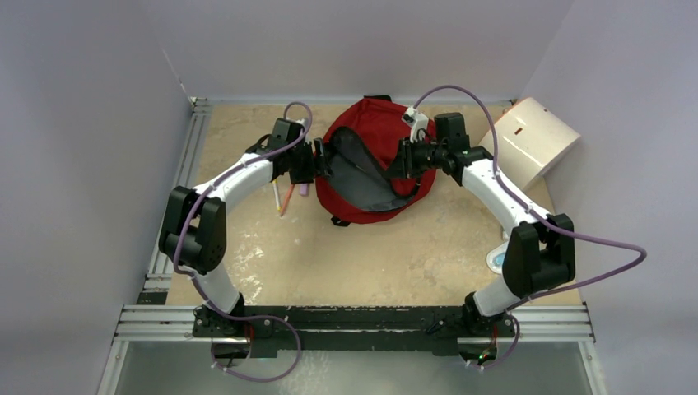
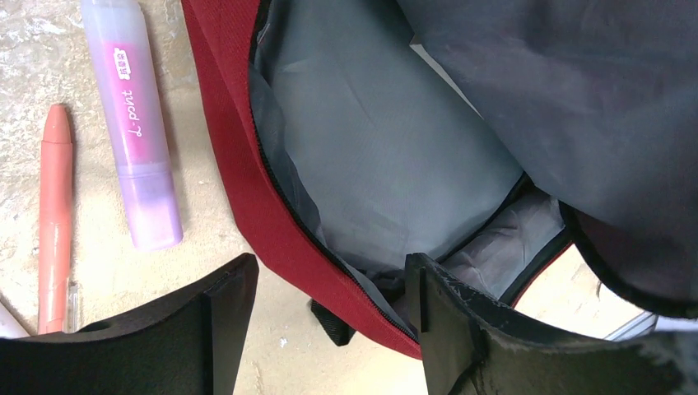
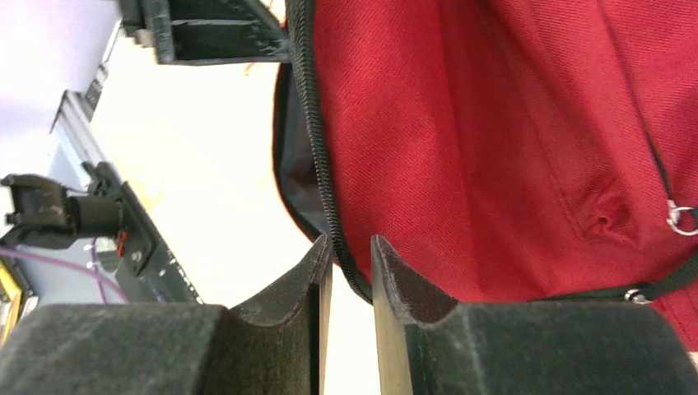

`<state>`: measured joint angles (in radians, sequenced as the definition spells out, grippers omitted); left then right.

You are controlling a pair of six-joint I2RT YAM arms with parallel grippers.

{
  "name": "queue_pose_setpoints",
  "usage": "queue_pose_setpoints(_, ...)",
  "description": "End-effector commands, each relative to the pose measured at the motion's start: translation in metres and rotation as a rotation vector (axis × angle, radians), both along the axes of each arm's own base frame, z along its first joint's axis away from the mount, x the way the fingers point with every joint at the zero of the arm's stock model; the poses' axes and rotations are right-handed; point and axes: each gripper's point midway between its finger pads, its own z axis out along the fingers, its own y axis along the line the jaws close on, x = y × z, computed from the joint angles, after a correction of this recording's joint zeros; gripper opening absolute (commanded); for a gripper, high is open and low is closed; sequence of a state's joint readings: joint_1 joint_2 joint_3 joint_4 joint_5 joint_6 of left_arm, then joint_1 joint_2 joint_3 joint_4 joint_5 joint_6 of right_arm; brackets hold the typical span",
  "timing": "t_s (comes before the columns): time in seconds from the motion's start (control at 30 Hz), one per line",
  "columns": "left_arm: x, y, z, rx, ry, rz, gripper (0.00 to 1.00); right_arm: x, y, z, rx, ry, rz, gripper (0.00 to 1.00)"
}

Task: Pack the student bag
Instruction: Zip the student bag at the center of the board.

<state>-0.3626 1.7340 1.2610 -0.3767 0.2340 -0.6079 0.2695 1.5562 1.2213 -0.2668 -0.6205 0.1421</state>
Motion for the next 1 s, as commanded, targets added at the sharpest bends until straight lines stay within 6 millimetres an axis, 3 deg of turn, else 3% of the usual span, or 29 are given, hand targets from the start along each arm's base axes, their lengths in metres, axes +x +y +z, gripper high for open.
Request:
queue_pose_setpoints(0.0,0.005,-0.002,0.007,-0.003,-0.031,-0.012,0.65,-0.023,0.012,0.031,0.089,-0.071,0.141,0.26)
queue_pose_setpoints(0.43,-0.009,0.007,-0.002,0.018,-0.002,0.011,0.64,-0.004,-0.001,0.064,0.059,-0.193,-0.016,0.38)
queue_pose_setpoints(0.6,-0.017,0.011,-0.004,0.031,0.016,0.014,0.51,0.025,-0.037,0.064,-0.038,-0.227,-0.309,0.40)
queue_pose_setpoints(0.8,-0.025,0.027,0.015,0.081,-0.029,0.047,0.51,0.038,-0.085,0.066,-0.027,-0.230,-0.711,0.44)
queue_pose_setpoints(0.97,-0.024,0.043,0.035,0.134,-0.094,0.090,0.52,0.035,-0.117,0.047,-0.033,-0.193,-0.939,0.50)
